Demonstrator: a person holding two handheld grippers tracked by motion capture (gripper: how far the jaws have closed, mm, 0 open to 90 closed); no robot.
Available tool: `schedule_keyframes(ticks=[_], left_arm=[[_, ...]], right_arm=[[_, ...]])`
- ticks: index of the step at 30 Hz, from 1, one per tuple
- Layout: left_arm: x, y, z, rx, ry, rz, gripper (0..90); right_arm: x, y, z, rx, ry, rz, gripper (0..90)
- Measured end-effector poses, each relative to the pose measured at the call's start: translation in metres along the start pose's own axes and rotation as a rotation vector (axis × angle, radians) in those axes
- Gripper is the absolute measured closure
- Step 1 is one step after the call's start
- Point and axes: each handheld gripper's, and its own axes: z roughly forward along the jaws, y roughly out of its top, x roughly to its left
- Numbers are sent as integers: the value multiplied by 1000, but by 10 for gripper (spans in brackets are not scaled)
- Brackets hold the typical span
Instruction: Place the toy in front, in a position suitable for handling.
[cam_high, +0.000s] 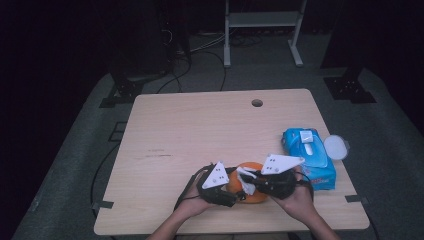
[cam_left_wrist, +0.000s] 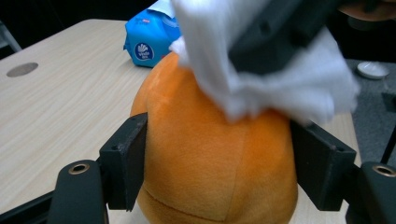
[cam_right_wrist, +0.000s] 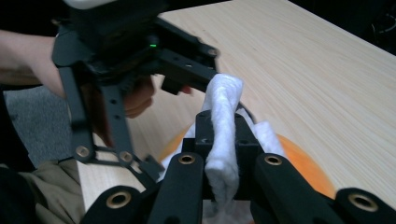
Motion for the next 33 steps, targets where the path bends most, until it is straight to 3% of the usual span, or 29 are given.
schedule_keyframes(ticks=[1, 4, 6, 10, 11, 15, 18, 19, 20, 24, 27, 30, 33], left_arm=[[1, -2, 1, -8, -8, -26, 200], [2, -2, 3, -26, -19, -53, 175], [-1, 1, 4, -22, 1, -23, 214], [-6, 3, 5, -12, 22, 3, 247], [-8, 2, 5, 5, 30, 33, 248], [-6, -1, 3, 0, 24, 40, 252], [-4, -4, 3, -3, 19, 33, 255], [-3, -4, 2, -4, 18, 25, 254], [-3, -4, 3, -6, 17, 20, 254], [-9, 1, 6, 5, 24, 52, 248], [-14, -1, 7, 19, 21, 86, 248], [-14, -2, 6, 25, 21, 86, 249], [-8, -4, 5, 21, 13, 61, 252]], right_arm=[[-10, -5, -6, 2, -27, 22, 840], [-17, -10, -11, 1, -42, 55, 840], [-17, -10, -11, -2, -41, 62, 841], [1, -5, 2, -13, 44, 55, 840], [6, -5, 7, 1, 54, 41, 839], [10, -4, 10, 14, 43, 11, 840], [-1, -4, 1, 3, 6, 32, 840], [-10, -7, -7, -2, -35, 45, 840], [-13, -8, -9, -2, -46, 55, 841], [-10, -8, -7, -2, -31, 71, 840], [7, -5, 9, 11, 46, 36, 840], [10, -5, 13, 26, 42, 12, 840], [-3, -6, 3, 13, 2, 32, 840]])
